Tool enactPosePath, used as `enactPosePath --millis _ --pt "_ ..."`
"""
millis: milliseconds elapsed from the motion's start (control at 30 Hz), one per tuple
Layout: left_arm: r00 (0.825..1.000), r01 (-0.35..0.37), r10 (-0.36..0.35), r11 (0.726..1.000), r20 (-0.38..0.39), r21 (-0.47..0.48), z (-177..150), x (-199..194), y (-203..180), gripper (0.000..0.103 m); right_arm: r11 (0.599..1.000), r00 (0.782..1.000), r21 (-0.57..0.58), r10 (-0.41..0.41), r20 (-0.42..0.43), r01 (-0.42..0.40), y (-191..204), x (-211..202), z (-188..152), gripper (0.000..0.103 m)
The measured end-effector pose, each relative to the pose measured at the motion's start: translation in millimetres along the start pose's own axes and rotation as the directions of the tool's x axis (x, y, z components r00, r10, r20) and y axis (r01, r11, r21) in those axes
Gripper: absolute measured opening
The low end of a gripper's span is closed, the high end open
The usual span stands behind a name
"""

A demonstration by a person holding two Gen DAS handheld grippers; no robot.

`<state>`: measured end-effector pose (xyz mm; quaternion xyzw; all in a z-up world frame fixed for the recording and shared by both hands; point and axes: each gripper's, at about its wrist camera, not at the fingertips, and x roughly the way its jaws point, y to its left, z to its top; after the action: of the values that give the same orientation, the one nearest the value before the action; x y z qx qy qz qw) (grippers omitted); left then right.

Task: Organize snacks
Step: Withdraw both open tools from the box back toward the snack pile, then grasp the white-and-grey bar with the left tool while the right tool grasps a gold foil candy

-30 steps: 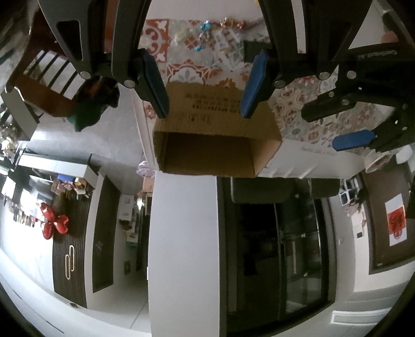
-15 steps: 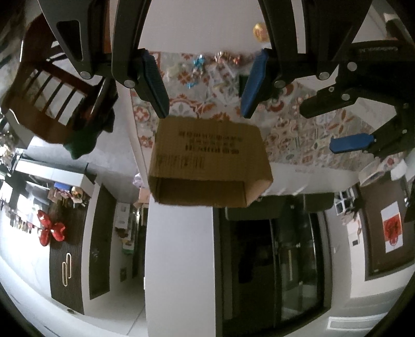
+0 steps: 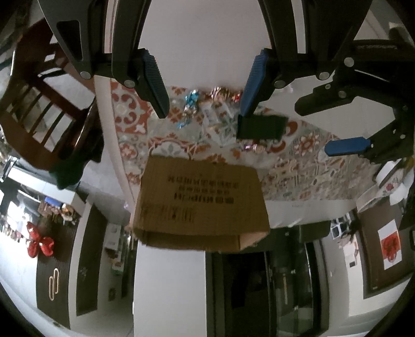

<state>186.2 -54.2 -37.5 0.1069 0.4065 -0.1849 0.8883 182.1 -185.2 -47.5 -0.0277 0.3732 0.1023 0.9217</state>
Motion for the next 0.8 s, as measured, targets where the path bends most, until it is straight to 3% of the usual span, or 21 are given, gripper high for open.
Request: enactPosePath --millis 500,800 --pt "0.991 0.059 -0.065 0.997 -0.12 -0.054 -13 44 7 0.071 0.999 0.993 0.015 0.045 -0.113 -0.044 2 43 -16 0.058" --pt "0.983 0.09 -0.105 0.99 -0.148 -0.105 -13 62 12 0.066 0.995 0.982 0.048 0.091 -0.167 -0.084 1 71 -16 0.046"
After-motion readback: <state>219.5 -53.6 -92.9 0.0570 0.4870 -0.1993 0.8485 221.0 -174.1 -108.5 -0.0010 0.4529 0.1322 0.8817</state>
